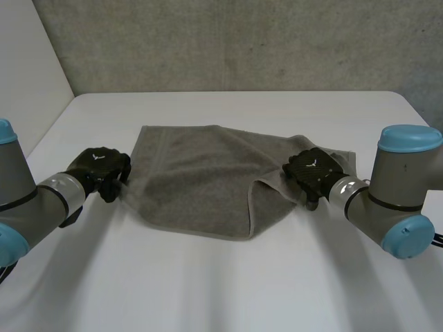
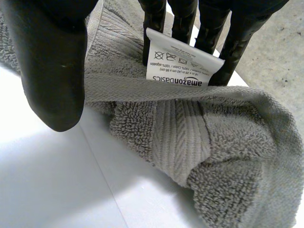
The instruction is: Fold the towel.
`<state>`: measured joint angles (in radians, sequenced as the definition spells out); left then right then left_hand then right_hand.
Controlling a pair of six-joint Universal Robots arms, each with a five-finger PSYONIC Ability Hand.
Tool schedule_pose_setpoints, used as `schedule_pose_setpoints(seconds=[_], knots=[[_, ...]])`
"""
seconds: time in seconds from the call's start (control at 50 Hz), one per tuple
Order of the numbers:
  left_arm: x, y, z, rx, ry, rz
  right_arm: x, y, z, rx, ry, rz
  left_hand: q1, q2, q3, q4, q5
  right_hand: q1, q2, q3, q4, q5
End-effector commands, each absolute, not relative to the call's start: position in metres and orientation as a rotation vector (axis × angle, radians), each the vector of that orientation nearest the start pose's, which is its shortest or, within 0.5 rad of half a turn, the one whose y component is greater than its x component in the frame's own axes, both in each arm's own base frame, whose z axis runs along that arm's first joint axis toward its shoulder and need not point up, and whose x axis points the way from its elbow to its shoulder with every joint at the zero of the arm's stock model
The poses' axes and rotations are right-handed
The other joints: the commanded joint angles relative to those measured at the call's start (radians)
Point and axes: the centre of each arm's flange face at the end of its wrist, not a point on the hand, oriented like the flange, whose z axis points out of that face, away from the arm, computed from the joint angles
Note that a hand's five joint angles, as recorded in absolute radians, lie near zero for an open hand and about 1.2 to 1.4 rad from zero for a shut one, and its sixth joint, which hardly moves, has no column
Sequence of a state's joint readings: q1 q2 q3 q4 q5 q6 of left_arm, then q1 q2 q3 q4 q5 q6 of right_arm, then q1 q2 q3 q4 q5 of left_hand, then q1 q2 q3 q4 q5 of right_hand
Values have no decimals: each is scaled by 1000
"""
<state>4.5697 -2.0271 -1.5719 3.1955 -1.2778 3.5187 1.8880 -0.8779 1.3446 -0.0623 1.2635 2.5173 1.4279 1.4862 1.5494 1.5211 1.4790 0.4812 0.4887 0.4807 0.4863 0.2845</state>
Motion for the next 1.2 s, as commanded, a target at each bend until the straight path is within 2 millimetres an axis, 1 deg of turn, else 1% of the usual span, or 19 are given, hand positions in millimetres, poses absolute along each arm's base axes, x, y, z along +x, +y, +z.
schedule_pose_setpoints(seconds=[0.02,0.14,0.18,0.4,0.46,0.5,0.52,0.54,0.56,0.58,0.6,0.62,0.72,0.82,0.84,0.88,0.92,1.08,1.2], knots=[[-205,-320,163,946,2536,-1810,277,-325,128,-1360,2136,-1701,-32,-90,-153,-125,-257,29,22,30,24,52],[-205,-321,163,946,2533,-1814,279,-324,125,-1364,2138,-1694,-32,-90,-153,-125,-257,29,22,30,24,52],[-205,-320,163,946,2536,-1810,284,-321,118,-1380,2136,-1665,-32,-90,-153,-125,-257,24,16,24,19,46],[-205,-320,162,944,2537,-1808,285,-321,115,-1378,2148,-1669,-32,-90,-153,-125,-257,44,37,45,39,66],[-205,-320,163,944,2535,-1810,286,-321,117,-1377,2143,-1676,-32,-90,-153,-125,-257,144,136,144,139,166],[-205,-320,163,944,2535,-1810,288,-321,121,-1370,2135,-1689,-32,-90,-153,-125,-257,477,469,477,472,499],[-205,-320,163,944,2535,-1810,288,-321,121,-1370,2135,-1690,-32,-90,-153,-125,-257,479,471,479,474,501],[-205,-320,163,944,2535,-1810,288,-323,123,-1347,2141,-1697,-32,-90,-153,-125,-257,670,663,671,665,693],[-205,-320,163,944,2534,-1811,288,-323,123,-1347,2141,-1697,-32,-90,-153,-125,-257,672,665,673,667,695],[-205,-320,163,944,2534,-1811,287,-326,126,-1309,2150,-1705,-32,-90,-153,-125,-257,861,854,862,856,884],[-205,-320,163,944,2534,-1811,286,-327,131,-1270,2152,-1716,-32,-90,-153,-125,-257,915,907,915,909,937],[-205,-320,163,944,2534,-1811,286,-327,131,-1270,2152,-1716,-32,-90,-153,-125,-257,915,908,916,910,937],[-205,-320,163,943,2535,-1809,284,-330,172,-1126,2107,-1801,-32,-90,-153,-125,-257,915,908,916,910,937],[-205,-320,163,944,2534,-1811,282,-327,185,-1088,2102,-1798,-32,-90,-153,-125,-257,915,908,916,910,937],[-205,-320,163,944,2534,-1811,282,-327,185,-1088,2102,-1798,-32,-90,-153,-125,-257,915,908,916,910,937],[-205,-320,163,944,2534,-1811,281,-324,183,-1096,2125,-1764,-32,-90,-153,-125,-257,689,681,689,684,711],[-205,-320,163,944,2535,-1810,281,-322,180,-1102,2138,-1741,-32,-90,-153,-125,-257,600,592,600,595,622],[-205,-318,162,945,2540,-1804,280,-316,170,-1115,2166,-1667,-32,-90,-153,-125,-257,599,592,599,594,621],[-205,-318,163,944,2539,-1806,279,-315,171,-1104,2169,-1669,-32,-90,-153,-125,-257,602,594,602,597,624]])
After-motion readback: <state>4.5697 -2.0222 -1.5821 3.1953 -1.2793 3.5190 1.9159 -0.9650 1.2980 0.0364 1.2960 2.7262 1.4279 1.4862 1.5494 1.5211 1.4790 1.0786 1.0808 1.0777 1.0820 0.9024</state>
